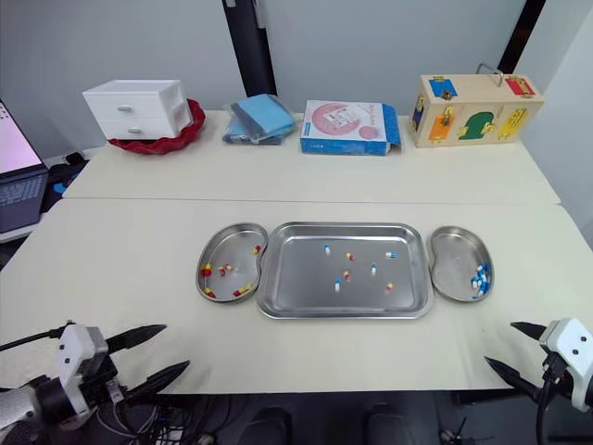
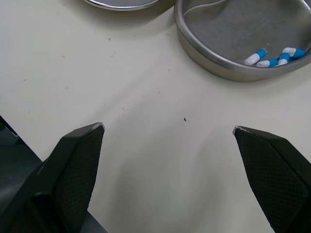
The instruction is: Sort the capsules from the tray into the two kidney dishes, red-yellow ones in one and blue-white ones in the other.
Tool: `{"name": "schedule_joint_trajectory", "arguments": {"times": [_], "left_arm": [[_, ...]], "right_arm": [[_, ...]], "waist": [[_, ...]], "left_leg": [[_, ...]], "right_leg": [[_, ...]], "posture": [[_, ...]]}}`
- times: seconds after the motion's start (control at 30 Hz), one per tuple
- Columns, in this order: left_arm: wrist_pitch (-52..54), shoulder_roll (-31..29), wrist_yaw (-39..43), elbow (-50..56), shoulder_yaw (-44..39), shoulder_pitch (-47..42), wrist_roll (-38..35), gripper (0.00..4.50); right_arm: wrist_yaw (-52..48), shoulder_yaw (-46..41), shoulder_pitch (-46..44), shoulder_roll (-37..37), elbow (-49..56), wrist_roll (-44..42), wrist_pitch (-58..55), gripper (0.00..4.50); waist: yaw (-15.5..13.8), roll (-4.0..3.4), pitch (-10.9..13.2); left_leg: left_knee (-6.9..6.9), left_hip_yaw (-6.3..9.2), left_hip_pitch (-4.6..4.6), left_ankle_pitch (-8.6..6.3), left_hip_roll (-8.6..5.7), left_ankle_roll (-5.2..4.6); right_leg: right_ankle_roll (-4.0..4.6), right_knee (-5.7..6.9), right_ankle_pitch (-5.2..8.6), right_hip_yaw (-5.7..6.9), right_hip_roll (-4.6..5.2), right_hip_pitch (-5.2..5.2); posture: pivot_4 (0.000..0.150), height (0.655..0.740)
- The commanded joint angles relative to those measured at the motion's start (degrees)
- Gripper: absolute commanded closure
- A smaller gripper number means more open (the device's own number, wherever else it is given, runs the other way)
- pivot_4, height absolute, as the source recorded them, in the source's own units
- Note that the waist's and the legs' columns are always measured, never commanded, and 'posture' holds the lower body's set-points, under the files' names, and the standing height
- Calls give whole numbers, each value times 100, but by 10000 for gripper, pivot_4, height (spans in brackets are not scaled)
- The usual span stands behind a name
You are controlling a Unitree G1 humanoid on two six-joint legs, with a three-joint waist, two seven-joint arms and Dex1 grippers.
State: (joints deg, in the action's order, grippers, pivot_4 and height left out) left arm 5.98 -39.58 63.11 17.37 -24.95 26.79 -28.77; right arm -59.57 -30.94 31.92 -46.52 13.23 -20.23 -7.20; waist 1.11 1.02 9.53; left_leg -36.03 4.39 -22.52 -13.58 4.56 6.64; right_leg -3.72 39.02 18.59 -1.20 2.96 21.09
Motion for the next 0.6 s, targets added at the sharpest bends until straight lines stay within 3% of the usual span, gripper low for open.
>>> {"name": "schedule_joint_trajectory", "arguments": {"times": [0.03,0.33,0.47,0.6], "left_arm": [[-130,129,111,395,402,-395,-258,284],[-15,348,-49,422,1297,-1203,-171,284],[-43,401,-82,351,1443,-1437,-176,284],[-62,437,-157,343,1569,-1595,-137,284]], "right_arm": [[67,-293,267,114,401,-15,52,0],[833,-194,1097,599,2722,-173,-1154,0],[1470,363,581,645,3656,-441,-2016,0],[2480,1551,-791,791,4089,-518,-3126,0]], "waist": [[-20,-7,-4],[18,-27,-16],[37,-25,-17],[39,-21,-17]], "left_leg": [[0,0,0,0,0,0],[2,1,2,0,0,0],[0,1,2,0,0,0],[-1,3,1,0,0,0]], "right_leg": [[-1,0,0,0,0,0],[-2,0,0,-2,-2,0],[-3,0,-1,-3,-2,-2],[-2,1,-2,-1,-2,-2]], "posture": [[1500,7078],[1500,7078],[1500,7078],[1500,7078]]}}
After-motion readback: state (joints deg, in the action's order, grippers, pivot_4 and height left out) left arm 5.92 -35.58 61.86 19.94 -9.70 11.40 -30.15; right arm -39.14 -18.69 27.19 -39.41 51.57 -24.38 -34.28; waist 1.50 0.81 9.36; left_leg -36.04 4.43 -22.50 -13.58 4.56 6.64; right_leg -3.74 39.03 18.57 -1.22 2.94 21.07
